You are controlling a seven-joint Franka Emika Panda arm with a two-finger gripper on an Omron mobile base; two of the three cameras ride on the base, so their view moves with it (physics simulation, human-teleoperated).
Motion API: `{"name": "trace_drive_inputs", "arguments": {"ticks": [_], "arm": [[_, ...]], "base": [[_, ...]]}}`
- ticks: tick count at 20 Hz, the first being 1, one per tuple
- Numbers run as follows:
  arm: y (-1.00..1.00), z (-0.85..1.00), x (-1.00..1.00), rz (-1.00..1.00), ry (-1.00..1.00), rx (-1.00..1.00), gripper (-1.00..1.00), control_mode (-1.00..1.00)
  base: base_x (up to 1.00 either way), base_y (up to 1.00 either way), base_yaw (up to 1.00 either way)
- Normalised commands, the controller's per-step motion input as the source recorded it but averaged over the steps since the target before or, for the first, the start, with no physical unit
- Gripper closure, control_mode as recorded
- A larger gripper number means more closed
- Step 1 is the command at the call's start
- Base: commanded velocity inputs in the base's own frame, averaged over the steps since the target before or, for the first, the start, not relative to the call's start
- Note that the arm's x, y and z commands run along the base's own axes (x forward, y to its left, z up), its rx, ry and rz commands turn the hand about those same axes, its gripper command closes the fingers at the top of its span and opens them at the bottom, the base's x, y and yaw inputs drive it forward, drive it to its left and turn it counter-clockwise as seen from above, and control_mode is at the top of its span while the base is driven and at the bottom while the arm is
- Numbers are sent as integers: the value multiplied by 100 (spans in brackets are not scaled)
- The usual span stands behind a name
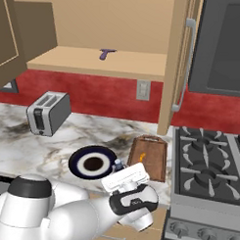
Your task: Pick the shrimp from the plate and place it on the cutting board. Then pick the condiment bottle from the cabinet and place it next to the cutting board.
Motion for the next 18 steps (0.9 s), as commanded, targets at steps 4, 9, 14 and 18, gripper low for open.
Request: {"name": "trace_drive_inputs", "arguments": {"ticks": [4,9,14,18], "arm": [[0,-2,0,0,0,0,-100,-100],[0,-2,0,0,0,0,-100,-100],[0,-1,0,0,0,0,-100,-100],[0,0,-1,0,-1,0,-100,-100]], "base": [[0,0,0],[0,0,0],[0,0,0],[0,0,0]]}}
